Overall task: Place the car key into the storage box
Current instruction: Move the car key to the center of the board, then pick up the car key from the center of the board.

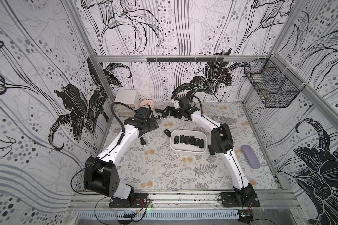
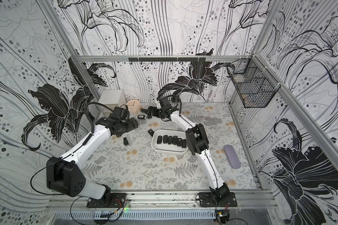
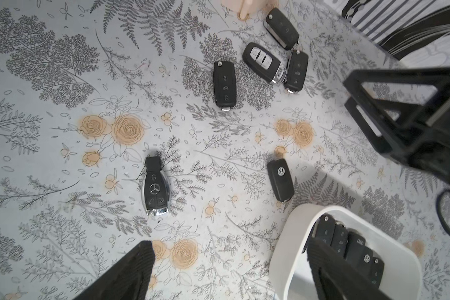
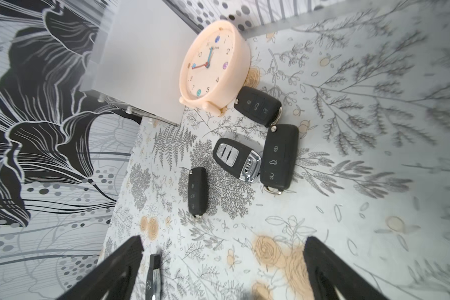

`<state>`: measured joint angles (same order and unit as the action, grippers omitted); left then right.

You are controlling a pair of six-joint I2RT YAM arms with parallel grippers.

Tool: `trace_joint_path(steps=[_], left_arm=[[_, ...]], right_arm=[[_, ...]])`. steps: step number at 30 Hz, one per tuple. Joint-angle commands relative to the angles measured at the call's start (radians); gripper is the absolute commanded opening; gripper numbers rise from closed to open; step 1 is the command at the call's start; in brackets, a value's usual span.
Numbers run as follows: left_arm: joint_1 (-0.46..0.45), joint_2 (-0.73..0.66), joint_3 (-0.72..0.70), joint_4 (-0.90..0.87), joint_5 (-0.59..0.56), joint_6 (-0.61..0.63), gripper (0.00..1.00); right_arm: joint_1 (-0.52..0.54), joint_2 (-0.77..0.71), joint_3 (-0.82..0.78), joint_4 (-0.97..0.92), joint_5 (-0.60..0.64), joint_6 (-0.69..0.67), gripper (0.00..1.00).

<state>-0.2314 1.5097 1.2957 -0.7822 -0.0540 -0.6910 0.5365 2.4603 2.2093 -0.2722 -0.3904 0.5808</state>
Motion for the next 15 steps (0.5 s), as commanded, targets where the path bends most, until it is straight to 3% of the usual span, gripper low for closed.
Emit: trace_joint_path(steps=[1, 9, 15], left_arm=[[0.029, 0.064, 0.063, 0.099, 0.035, 0.034, 0.88], [0.039, 0.298, 0.255, 0.145, 0.055, 0.051, 0.76], [0.039, 0.505, 0.449, 0.15, 0.069, 0.066, 0.69]], right_arm=[[-0.019, -0.142, -0.116, 0.005, 0.053, -0.027, 1.0], [-0.044, -0.432, -0.469, 0.045, 0.108, -0.05, 1.0], [-0.046, -0.595, -0.627, 0.031, 0.148, -0.079, 1.0]])
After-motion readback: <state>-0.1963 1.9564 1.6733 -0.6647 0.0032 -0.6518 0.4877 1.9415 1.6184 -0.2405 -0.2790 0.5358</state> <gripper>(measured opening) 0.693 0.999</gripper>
